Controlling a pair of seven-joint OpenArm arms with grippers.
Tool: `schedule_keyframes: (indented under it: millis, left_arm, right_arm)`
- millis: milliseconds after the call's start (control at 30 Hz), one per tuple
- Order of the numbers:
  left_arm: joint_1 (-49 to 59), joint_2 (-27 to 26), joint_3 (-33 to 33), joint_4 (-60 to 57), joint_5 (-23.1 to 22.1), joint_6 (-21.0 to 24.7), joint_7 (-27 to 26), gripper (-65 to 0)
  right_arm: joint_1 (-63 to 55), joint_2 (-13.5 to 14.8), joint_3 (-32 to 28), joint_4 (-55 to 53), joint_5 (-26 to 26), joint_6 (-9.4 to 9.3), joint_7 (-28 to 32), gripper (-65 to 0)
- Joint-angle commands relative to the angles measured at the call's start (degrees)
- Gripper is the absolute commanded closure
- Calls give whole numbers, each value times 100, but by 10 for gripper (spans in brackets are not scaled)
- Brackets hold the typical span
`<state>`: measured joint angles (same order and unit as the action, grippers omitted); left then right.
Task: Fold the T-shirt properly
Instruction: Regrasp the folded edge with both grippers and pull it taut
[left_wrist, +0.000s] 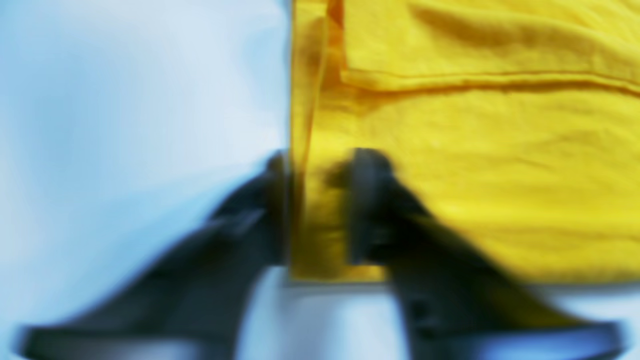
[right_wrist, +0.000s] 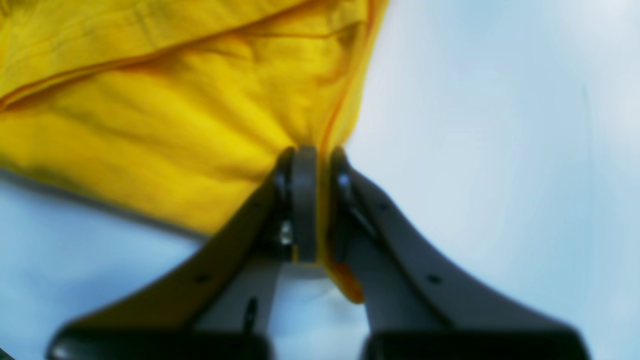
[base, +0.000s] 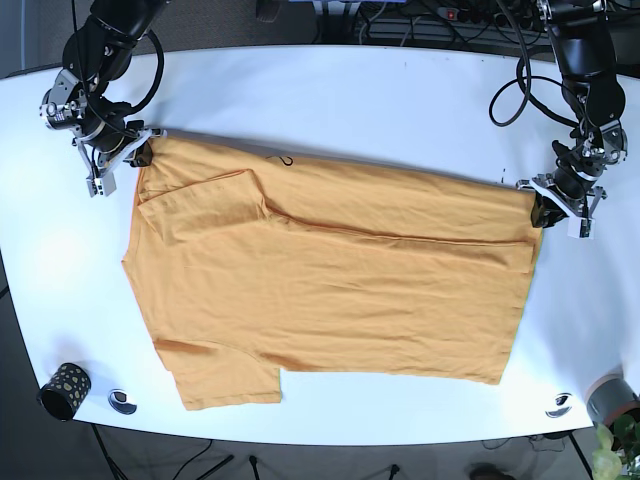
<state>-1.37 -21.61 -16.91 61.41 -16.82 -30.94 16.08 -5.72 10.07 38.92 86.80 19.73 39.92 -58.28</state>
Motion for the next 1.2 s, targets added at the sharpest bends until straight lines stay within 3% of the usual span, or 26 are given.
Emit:
schedule_keyframes:
  millis: [0,400,833,1067,1167]
  left_arm:
    - [18,-42,7,9,86,-49,199,-10]
    - [906,-103,-90,1090,77,-49,199,-6]
    - [2840,-182,-1356,2224,77,-67,208,-7]
    - [3279,-165,-1909,2391,77,-735,208,-11]
    - [3279,-156,-2041,2400,77,-858,507,-32]
  right_arm:
    - [40,70,7,62,1,8,-22,0]
    - [-347,70,7,502,54,8,-31,0]
    - [-1754,26,-2,1715,71,8,-49,0]
    - [-2026,-97,-116,1750,63,8,-49,-3]
    - [-2026,-123,-116,1750,63,8,-49,-127]
